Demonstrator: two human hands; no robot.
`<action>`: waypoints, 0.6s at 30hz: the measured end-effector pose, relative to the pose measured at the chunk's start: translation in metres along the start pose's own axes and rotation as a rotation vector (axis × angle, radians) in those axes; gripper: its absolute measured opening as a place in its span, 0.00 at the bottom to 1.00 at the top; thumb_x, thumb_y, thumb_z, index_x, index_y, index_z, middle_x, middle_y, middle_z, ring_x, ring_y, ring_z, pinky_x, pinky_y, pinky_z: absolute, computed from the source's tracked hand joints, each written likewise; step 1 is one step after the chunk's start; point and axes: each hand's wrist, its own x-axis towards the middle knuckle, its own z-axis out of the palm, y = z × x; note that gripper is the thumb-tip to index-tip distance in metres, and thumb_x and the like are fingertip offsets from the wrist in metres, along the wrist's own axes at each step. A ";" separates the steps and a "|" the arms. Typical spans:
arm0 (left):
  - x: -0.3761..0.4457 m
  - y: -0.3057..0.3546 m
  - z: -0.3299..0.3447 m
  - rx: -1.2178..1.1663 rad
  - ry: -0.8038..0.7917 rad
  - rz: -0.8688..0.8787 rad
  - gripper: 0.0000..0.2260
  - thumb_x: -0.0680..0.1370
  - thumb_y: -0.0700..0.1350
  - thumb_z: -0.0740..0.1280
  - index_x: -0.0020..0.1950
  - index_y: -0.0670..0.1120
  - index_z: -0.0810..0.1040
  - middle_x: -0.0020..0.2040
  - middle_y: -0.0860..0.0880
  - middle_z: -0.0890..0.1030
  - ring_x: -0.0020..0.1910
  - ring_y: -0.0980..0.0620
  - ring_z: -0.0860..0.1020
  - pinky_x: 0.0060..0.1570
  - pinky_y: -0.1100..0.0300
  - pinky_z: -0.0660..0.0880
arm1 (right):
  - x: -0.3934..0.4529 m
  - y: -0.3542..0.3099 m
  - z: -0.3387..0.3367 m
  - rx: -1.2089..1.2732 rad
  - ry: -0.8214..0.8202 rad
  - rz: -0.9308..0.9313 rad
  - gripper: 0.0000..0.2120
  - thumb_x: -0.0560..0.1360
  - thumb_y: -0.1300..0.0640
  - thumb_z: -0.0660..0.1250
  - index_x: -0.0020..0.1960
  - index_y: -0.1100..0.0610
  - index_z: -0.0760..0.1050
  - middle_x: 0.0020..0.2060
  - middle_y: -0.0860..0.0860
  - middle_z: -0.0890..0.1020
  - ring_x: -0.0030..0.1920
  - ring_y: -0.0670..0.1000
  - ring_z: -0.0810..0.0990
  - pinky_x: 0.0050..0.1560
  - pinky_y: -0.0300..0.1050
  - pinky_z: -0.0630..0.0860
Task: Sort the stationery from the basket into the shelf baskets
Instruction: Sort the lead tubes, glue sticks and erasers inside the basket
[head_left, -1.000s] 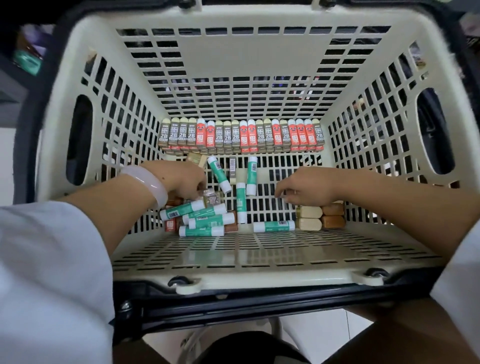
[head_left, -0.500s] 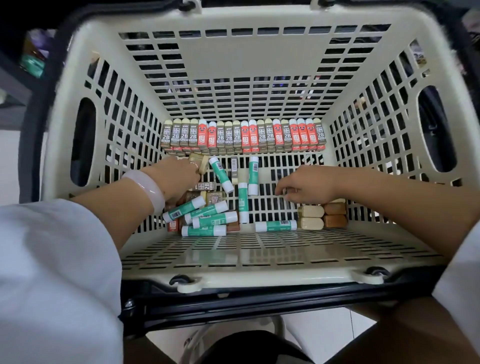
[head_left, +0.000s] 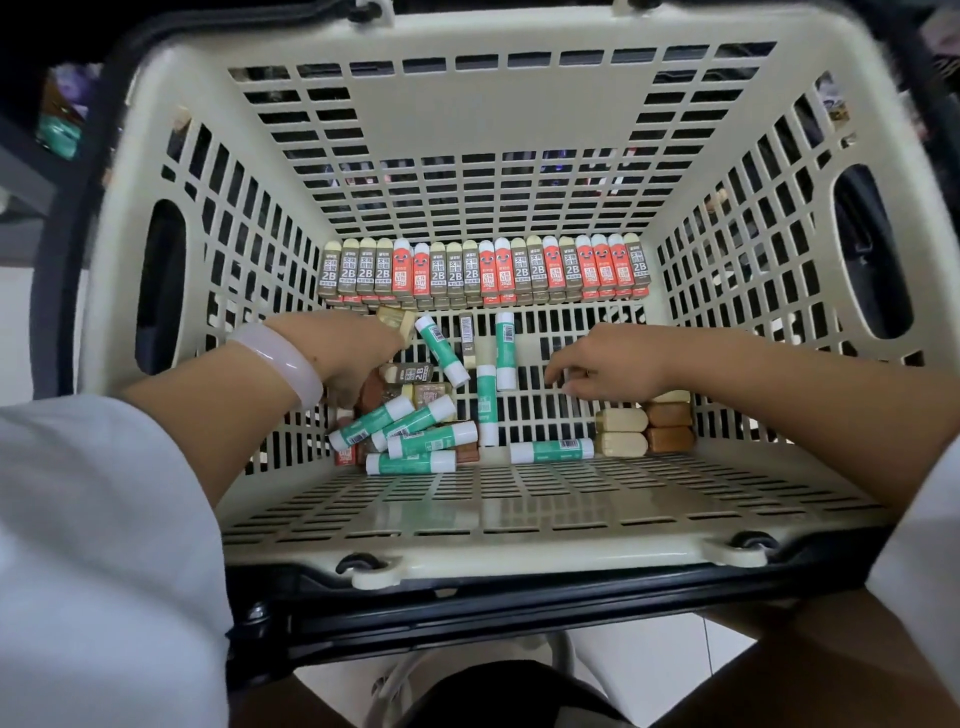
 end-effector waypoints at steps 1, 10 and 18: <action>0.002 0.000 -0.001 -0.009 -0.007 -0.003 0.13 0.74 0.39 0.67 0.56 0.42 0.70 0.45 0.49 0.73 0.43 0.51 0.71 0.40 0.61 0.70 | 0.000 0.000 0.000 0.006 0.004 -0.001 0.16 0.80 0.54 0.56 0.66 0.55 0.70 0.32 0.41 0.69 0.33 0.38 0.65 0.43 0.39 0.63; -0.004 -0.001 -0.007 -0.043 -0.098 -0.075 0.13 0.73 0.42 0.69 0.56 0.42 0.75 0.54 0.47 0.77 0.48 0.51 0.72 0.48 0.61 0.71 | 0.003 0.003 0.003 -0.013 0.007 -0.019 0.16 0.80 0.55 0.56 0.66 0.54 0.70 0.35 0.44 0.72 0.34 0.38 0.67 0.44 0.39 0.64; -0.020 0.012 -0.040 -0.586 0.316 0.152 0.11 0.72 0.46 0.71 0.41 0.52 0.67 0.48 0.50 0.77 0.37 0.58 0.73 0.31 0.67 0.69 | 0.003 -0.013 -0.006 0.494 0.393 -0.106 0.25 0.76 0.52 0.65 0.71 0.49 0.62 0.53 0.45 0.73 0.49 0.42 0.77 0.47 0.34 0.74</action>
